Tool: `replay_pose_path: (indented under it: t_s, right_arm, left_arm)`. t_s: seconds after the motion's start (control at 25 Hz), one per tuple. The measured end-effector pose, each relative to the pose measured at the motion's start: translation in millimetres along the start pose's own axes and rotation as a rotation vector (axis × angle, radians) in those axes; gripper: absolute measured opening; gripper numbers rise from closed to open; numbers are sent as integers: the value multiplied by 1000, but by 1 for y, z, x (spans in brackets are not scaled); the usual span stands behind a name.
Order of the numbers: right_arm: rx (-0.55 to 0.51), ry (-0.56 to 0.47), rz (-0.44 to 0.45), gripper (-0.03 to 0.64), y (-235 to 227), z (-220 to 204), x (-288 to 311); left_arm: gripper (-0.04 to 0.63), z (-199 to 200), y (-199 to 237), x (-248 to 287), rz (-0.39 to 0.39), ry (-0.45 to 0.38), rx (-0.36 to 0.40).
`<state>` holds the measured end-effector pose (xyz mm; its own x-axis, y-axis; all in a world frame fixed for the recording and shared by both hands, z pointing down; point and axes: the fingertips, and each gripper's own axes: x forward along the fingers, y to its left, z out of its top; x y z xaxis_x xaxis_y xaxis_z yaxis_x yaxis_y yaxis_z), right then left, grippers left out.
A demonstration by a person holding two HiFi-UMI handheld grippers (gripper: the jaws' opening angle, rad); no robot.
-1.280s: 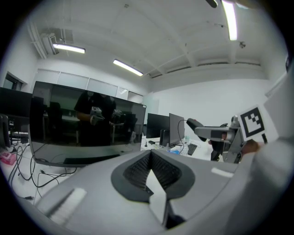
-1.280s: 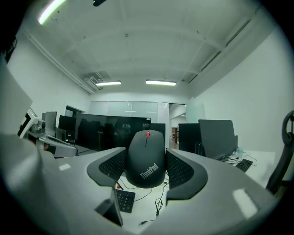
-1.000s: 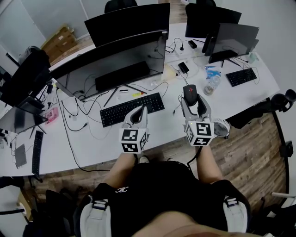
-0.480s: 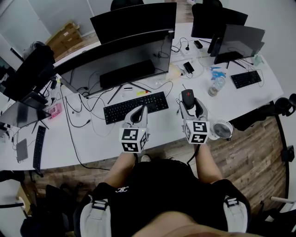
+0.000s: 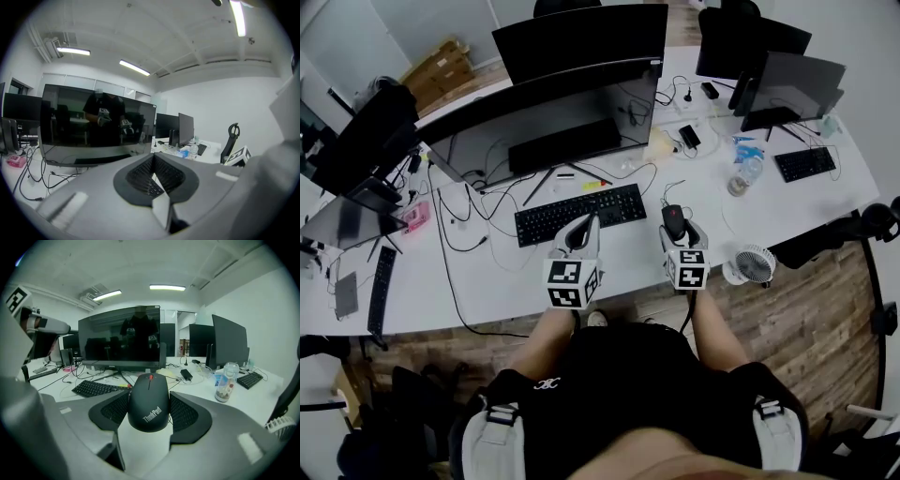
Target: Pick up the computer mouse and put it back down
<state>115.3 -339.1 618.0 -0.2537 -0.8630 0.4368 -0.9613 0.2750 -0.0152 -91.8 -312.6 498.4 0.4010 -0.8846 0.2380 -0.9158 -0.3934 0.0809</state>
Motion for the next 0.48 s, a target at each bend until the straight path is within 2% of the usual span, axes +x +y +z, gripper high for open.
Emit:
replay_pose_path:
  t_s: [0.48]
  right_arm:
    - [0, 287, 7, 278, 2, -115, 25]
  left_arm:
    - [52, -4, 3, -9, 23, 19, 4]
